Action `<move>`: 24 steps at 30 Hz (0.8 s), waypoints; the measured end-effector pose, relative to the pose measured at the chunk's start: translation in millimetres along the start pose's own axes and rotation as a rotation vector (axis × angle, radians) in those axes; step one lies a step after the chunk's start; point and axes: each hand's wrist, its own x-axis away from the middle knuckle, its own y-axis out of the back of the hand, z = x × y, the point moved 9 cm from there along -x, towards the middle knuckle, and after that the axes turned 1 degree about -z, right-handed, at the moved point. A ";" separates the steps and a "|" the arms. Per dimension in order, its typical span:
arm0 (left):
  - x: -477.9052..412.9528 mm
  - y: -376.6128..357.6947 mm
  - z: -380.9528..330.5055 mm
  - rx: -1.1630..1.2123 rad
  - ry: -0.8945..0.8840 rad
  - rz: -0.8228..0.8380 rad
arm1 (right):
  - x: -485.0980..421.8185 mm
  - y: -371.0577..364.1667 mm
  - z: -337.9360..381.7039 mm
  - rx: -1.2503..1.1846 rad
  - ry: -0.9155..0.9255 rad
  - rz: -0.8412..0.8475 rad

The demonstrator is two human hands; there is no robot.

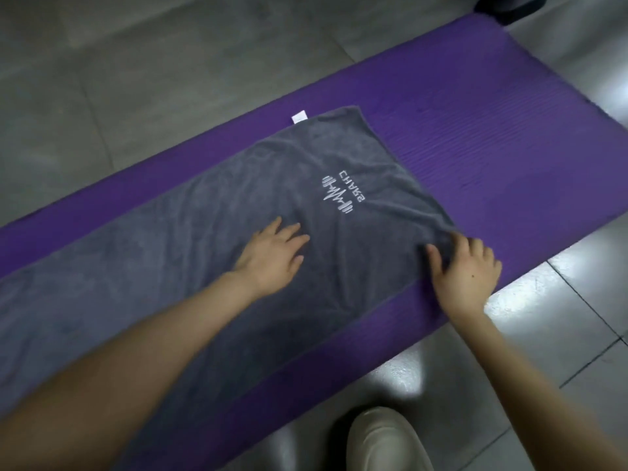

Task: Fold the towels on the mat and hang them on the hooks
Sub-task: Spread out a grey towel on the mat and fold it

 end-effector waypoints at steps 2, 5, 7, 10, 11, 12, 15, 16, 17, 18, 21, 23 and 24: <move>-8.8 -10.4 -28.2 0.015 0.010 -0.031 | -17.8 -8.3 -31.3 0.041 -0.182 0.068; -8.3 -37.3 -79.7 -0.068 -0.142 0.057 | -36.3 -18.0 -52.2 0.055 -0.275 0.126; -3.1 -54.2 -90.8 -0.115 -0.194 0.125 | -43.4 -20.9 -56.2 0.018 -0.297 0.146; -3.4 -55.8 -84.1 -0.129 -0.222 0.189 | -49.5 -22.0 -46.9 -0.037 -0.259 0.176; -3.8 -49.1 -79.4 -0.099 -0.218 0.205 | -51.8 -19.2 -40.9 -0.079 -0.248 0.171; -4.4 -39.0 -72.1 -0.040 -0.196 0.207 | -53.4 -13.7 -33.0 -0.151 -0.249 0.158; 2.4 3.6 -33.4 0.291 -0.039 0.126 | -51.7 8.2 13.2 -0.440 -0.201 0.138; 8.9 18.0 -15.6 0.426 0.045 0.101 | -46.9 16.8 37.0 -0.521 -0.160 0.142; 17.8 29.9 2.6 0.569 0.137 0.085 | -40.0 22.9 63.0 -0.600 -0.117 0.159; 28.9 40.6 20.8 0.715 0.224 0.059 | -30.7 26.5 90.4 -0.681 -0.079 0.197; 80.7 64.5 70.7 1.008 0.486 -0.067 | 13.3 30.2 172.2 -0.917 0.014 0.398; 124.5 64.6 94.5 1.159 0.632 -0.098 | 51.6 33.5 215.2 -1.091 0.030 0.561; 147.0 60.4 104.2 1.224 0.703 -0.106 | 73.6 33.7 233.0 -1.164 0.040 0.668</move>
